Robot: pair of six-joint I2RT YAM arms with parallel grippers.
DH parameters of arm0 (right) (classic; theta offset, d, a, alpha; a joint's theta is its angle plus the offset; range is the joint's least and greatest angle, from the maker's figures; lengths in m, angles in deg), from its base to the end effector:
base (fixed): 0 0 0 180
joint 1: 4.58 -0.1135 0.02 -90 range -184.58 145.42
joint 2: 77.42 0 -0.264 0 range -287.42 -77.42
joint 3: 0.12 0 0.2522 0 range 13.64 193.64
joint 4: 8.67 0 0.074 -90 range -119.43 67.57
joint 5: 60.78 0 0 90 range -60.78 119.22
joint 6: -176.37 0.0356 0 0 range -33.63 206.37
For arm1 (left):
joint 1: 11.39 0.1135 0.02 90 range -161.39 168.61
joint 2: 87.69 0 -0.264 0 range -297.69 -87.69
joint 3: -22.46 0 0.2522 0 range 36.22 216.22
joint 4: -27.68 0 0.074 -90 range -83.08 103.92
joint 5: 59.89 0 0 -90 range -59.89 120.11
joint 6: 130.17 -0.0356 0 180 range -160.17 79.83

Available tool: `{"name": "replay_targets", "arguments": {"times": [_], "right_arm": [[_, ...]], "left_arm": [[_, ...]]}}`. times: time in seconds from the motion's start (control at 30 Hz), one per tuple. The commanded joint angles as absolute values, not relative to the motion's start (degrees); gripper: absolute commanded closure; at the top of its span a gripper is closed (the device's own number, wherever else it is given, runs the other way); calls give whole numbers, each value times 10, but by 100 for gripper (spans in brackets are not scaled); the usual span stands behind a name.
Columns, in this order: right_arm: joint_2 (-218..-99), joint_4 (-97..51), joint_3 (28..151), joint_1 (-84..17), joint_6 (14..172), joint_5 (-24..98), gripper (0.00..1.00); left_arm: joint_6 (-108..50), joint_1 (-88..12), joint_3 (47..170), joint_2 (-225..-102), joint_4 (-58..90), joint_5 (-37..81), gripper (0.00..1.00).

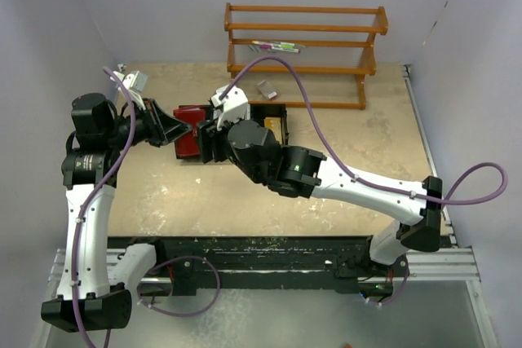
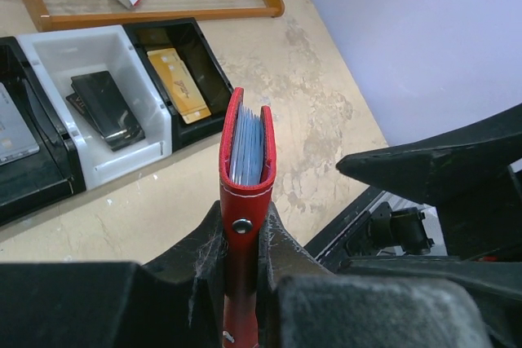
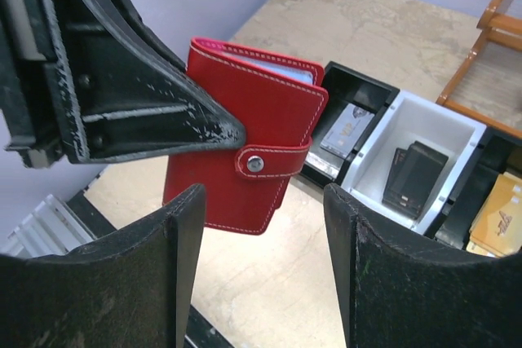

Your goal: Take the credit cards out of the card holder

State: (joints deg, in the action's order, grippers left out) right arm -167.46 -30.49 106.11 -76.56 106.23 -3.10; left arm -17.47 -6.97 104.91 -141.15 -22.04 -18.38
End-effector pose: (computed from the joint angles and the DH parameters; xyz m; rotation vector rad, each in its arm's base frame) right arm 0.1313 0.3421 0.4376 -0.3360 1.6747 0.7425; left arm 0.1762 -0.0131 0.4133 0.1256 1.9316 -1.0247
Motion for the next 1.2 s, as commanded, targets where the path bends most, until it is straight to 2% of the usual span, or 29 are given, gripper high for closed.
{"name": "replay_targets", "arguments": {"times": [0.0, 0.3, 0.57, 0.7, 1.03, 1.17], "right_arm": [[-1684, -271, 1096, -768, 1046, -60, 39], [-1725, -279, 1123, -768, 1034, -71, 42], [-1747, -282, 1131, -768, 1022, -106, 52], [-1759, -288, 1138, -768, 1011, -131, 63], [-1789, -299, 1157, -768, 1003, -169, 81], [-1794, -314, 1164, -768, 1003, -173, 95]], "left_arm": [[-158, -68, 1051, -1408, -201, -177, 99], [-148, -68, 1051, -1406, -206, -177, 98], [-144, -68, 1050, -1409, -210, -188, 99], [-150, -68, 1051, -1409, -214, -193, 98], [-149, -68, 1059, -1411, -221, -196, 99], [-150, -68, 1062, -1411, -224, -196, 98]]}}
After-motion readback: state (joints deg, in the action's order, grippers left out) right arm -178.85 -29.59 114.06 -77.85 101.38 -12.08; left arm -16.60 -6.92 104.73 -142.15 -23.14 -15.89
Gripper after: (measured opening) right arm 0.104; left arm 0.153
